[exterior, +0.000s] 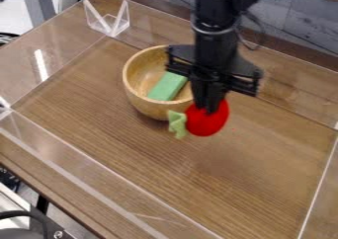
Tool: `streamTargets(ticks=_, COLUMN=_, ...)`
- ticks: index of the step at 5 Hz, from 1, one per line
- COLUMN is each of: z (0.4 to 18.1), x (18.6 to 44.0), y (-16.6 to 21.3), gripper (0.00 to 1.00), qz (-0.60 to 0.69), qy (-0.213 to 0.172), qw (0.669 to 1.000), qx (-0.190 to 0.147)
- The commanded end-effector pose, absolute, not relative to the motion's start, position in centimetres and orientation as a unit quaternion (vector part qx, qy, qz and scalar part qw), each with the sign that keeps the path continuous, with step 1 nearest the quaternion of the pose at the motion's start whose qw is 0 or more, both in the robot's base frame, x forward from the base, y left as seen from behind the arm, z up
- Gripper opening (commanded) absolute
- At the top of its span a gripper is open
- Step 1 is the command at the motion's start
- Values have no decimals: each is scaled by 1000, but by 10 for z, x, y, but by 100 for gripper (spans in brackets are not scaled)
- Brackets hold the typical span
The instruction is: Move the red fruit to the right
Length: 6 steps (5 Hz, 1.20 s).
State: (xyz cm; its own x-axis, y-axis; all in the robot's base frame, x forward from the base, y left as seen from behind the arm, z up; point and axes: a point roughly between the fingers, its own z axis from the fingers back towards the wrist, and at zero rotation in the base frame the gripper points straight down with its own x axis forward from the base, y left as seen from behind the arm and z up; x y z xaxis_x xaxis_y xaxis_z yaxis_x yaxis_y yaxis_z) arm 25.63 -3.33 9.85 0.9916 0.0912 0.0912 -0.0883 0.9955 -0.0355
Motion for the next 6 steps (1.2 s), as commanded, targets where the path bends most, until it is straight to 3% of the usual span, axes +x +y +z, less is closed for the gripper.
streamTargets(ticks=1, z=109, x=251, y=-8, gripper=0, qz=30, qy=-65, qw=997, qx=-17)
streamTargets(ticks=3, z=104, x=230, y=37, gripper=0, qz=20, qy=-63, qw=998, qx=-13)
streamTargets(ticks=6, z=92, x=224, y=60, gripper=0, qz=6, qy=-60, qw=998, qx=-15)
